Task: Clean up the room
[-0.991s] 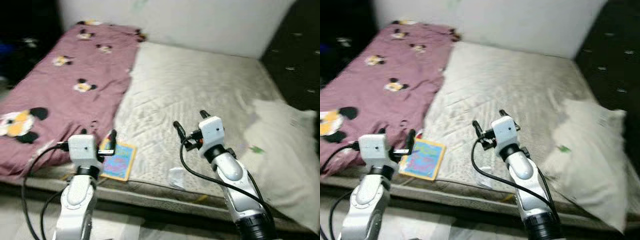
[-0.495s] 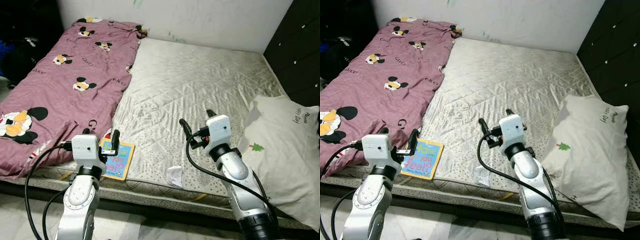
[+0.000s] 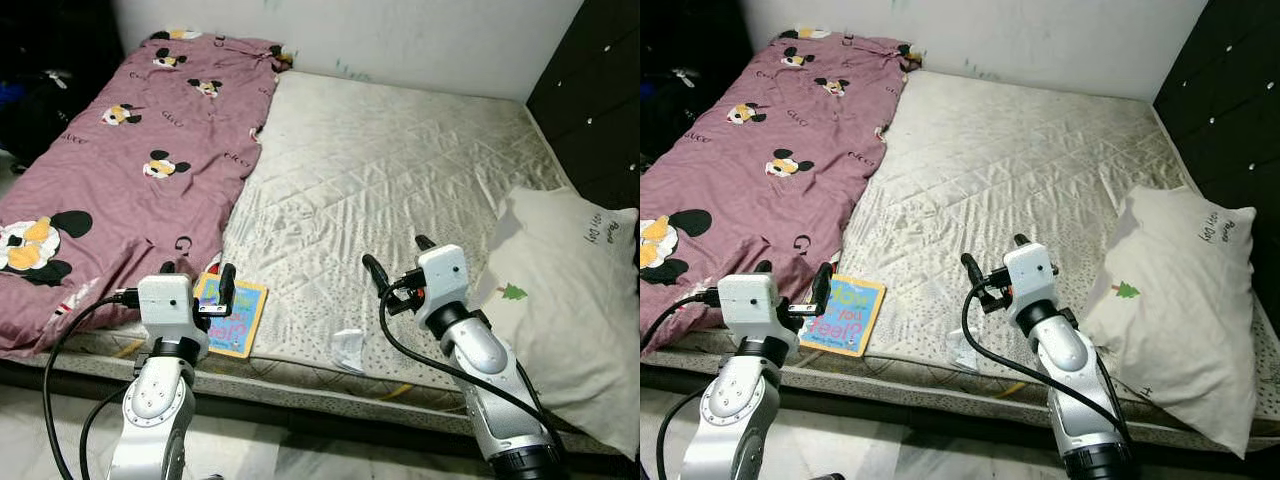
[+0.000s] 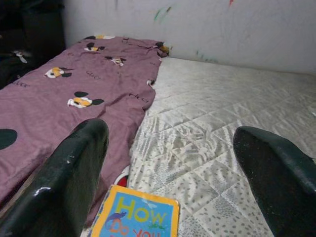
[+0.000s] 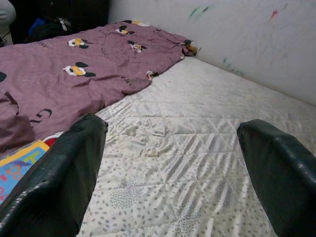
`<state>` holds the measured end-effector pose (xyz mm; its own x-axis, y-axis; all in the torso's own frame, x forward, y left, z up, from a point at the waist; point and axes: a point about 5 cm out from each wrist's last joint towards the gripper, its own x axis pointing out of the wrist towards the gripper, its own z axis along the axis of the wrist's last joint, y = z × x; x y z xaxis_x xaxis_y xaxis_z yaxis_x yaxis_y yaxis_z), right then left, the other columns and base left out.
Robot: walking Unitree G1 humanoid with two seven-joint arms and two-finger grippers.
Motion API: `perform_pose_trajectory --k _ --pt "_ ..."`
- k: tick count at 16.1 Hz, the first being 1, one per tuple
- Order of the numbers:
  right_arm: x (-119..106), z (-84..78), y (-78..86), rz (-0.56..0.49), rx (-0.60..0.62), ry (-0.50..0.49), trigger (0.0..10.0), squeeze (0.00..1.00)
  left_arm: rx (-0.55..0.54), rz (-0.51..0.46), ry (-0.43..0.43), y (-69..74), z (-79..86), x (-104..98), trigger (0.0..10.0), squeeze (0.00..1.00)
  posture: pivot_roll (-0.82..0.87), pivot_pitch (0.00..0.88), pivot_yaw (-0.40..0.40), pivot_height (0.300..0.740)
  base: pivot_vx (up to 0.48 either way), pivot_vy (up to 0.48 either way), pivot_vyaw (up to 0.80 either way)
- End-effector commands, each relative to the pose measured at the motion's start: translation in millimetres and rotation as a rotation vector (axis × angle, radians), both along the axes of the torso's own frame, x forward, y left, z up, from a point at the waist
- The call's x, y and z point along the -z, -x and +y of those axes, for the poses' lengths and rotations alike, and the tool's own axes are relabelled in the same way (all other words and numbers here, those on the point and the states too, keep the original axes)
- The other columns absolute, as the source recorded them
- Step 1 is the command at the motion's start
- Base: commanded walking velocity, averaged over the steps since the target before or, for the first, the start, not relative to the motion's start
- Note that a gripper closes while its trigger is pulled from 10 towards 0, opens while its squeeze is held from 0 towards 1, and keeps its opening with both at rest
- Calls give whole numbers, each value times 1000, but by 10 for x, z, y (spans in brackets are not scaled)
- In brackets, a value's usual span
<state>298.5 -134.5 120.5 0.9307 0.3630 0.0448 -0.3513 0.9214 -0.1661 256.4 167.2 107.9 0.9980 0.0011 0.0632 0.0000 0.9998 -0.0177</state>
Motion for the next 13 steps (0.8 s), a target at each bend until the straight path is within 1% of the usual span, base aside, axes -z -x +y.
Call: perform_pose_trajectory --k 1,3,4,8,13 --pt "-24 -21 18 -1 -5 0 10000 0 12 8 2 10 -2 -4 10000 0 -25 136 -98 694 0 0 0" --pt "-24 -21 22 2 -10 -2 10000 0 11 5 -1 3 -3 -15 10000 0 -25 136 -99 681 0 0 0" --pt "-22 -21 18 4 -13 -2 10000 0 9 4 -4 1 0 -14 10000 0 -25 135 -100 664 0 0 0" --pt "-26 -15 9 4 -16 -4 10000 0 8 4 -5 0 -3 -16 10000 0 -25 136 -102 622 0 0 0" --pt "-18 -1 -1 6 -23 -8 10000 0 -8 -17 -27 -12 7 -40 10000 0 -25 140 -101 622 0 0 0"
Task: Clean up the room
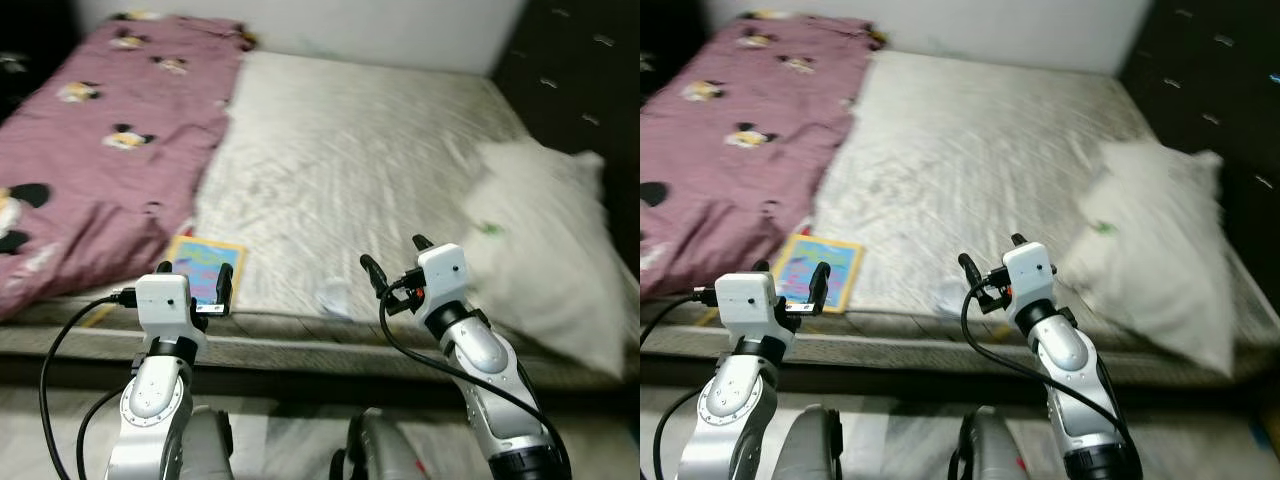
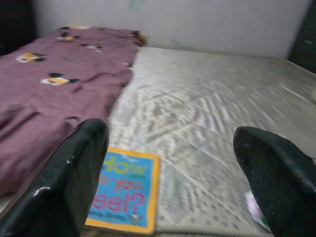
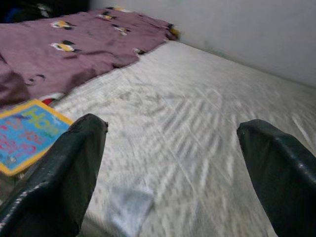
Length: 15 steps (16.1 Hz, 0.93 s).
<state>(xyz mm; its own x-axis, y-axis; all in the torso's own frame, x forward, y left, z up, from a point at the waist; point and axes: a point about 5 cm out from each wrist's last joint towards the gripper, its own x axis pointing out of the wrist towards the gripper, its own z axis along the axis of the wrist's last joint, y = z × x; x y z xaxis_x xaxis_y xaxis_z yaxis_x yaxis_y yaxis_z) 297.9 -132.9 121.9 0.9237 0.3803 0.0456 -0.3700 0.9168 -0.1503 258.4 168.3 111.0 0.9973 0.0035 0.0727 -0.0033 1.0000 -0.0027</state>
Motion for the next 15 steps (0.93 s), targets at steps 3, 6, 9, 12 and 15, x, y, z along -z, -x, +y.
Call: perform_pose_trajectory --k 3,6,9,12,15 --pt "-2 -14 -21 2 -3 11 10000 0 -4 -6 7 6 -6 -8 10000 0 -25 144 -103 622 0 0 0" --pt "-4 -9 -28 3 -6 12 10000 0 -8 -5 14 8 -6 -12 10000 0 -24 148 -105 622 0 0 0" --pt "-3 -4 -37 8 -12 7 10000 0 -10 -5 16 1 -4 -14 10000 0 -26 158 -107 604 0 0 0" --pt "-6 -2 -47 9 -12 8 10000 0 -13 -7 17 -6 2 -17 10000 0 -27 160 -106 569 0 0 0" --pt "-5 0 -54 8 -13 10 10000 0 -4 -2 9 -15 2 -18 10000 0 -28 161 -107 538 0 0 0"
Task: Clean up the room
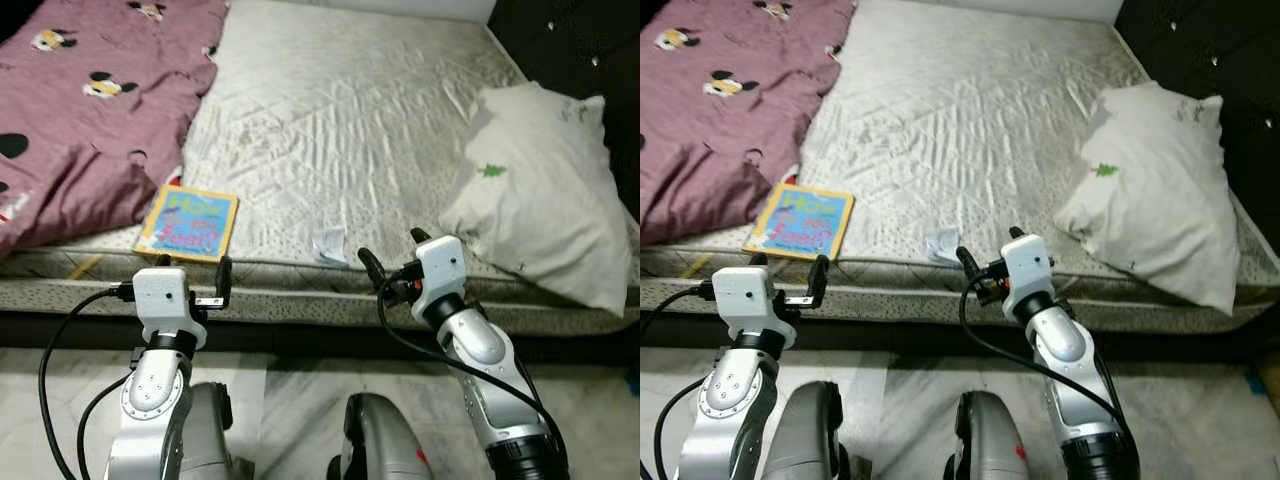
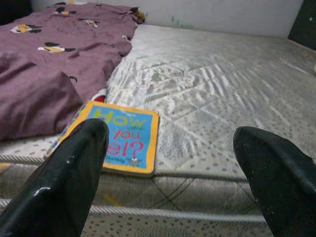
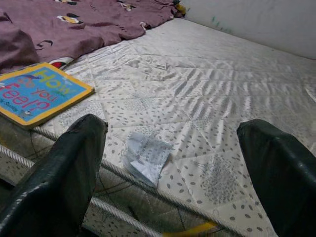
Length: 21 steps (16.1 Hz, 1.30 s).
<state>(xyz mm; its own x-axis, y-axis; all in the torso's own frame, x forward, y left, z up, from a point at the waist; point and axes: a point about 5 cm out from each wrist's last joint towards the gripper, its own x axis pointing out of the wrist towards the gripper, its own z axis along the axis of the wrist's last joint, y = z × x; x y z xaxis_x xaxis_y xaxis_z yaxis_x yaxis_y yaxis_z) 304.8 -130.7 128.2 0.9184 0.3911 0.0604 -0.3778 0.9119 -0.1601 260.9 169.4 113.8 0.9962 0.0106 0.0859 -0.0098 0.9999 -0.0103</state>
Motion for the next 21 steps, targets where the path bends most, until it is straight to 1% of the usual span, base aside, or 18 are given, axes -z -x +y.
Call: perform_pose_trajectory --k 1,5,9,14,20,21 --pt "56 -22 16 23 -3 4 10000 0 3 10 -3 10 -7 7 10000 0 -28 161 -107 538 0 0 0" --pt "66 -20 15 29 -5 1 10000 0 23 3 4 23 -13 1 10000 0 -28 161 -107 538 0 0 0" --pt "73 -11 20 32 -16 4 10000 0 37 5 5 29 -22 6 10000 0 -28 155 -105 538 289 0 0" --pt "94 -2 24 39 -26 39 10000 0 47 12 15 40 -45 23 10000 0 -29 149 -107 538 265 0 0" --pt "107 9 21 45 -37 40 10000 0 45 15 15 46 -43 30 10000 0 -26 145 -107 538 271 0 0" --pt "111 18 22 48 -43 37 10000 0 29 19 13 32 -38 36 10000 0 -24 146 -106 538 0 0 0"
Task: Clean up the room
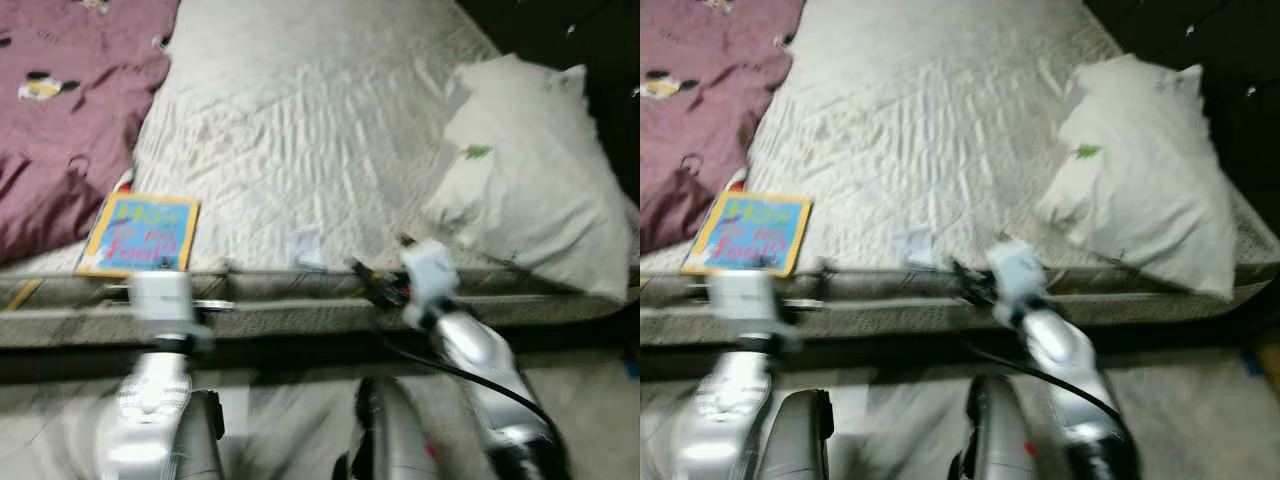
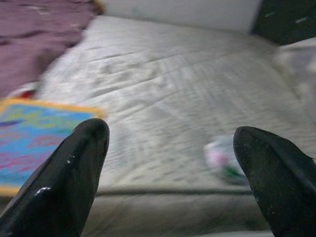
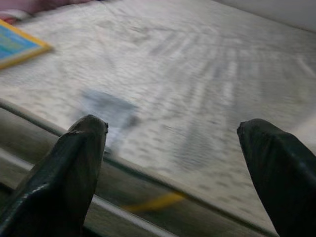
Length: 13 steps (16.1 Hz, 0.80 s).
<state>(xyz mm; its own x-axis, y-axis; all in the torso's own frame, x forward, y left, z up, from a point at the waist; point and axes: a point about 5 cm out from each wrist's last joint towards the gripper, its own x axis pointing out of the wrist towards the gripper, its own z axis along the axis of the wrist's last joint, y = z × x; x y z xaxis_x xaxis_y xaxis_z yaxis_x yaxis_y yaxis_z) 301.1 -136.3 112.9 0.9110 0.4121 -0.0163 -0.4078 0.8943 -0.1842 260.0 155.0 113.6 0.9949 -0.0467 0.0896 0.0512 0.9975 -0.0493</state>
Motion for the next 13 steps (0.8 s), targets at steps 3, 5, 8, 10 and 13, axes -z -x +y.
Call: perform_pose_trajectory --k 3,5,8,10,13 --pt "-47 87 -16 -16 -39 -15 10000 0 -27 24 -23 16 105 31 10000 0 -24 146 -104 538 0 0 338" --pt "-57 99 -23 -27 -70 19 10000 0 -19 17 -24 20 100 20 10000 0 -24 151 -103 538 0 0 797" --pt "-43 24 -111 -10 -63 52 10000 0 -4 10 -22 16 89 10 10000 0 -22 153 -102 538 176 0 665" --pt "-34 -10 -146 -10 -61 88 10000 0 -5 6 -22 13 93 1 10000 0 -22 156 -104 538 332 0 0" --pt "-2 -15 -146 -12 -62 111 10000 0 -12 12 -21 17 96 9 10000 0 -22 158 -105 538 283 0 0"
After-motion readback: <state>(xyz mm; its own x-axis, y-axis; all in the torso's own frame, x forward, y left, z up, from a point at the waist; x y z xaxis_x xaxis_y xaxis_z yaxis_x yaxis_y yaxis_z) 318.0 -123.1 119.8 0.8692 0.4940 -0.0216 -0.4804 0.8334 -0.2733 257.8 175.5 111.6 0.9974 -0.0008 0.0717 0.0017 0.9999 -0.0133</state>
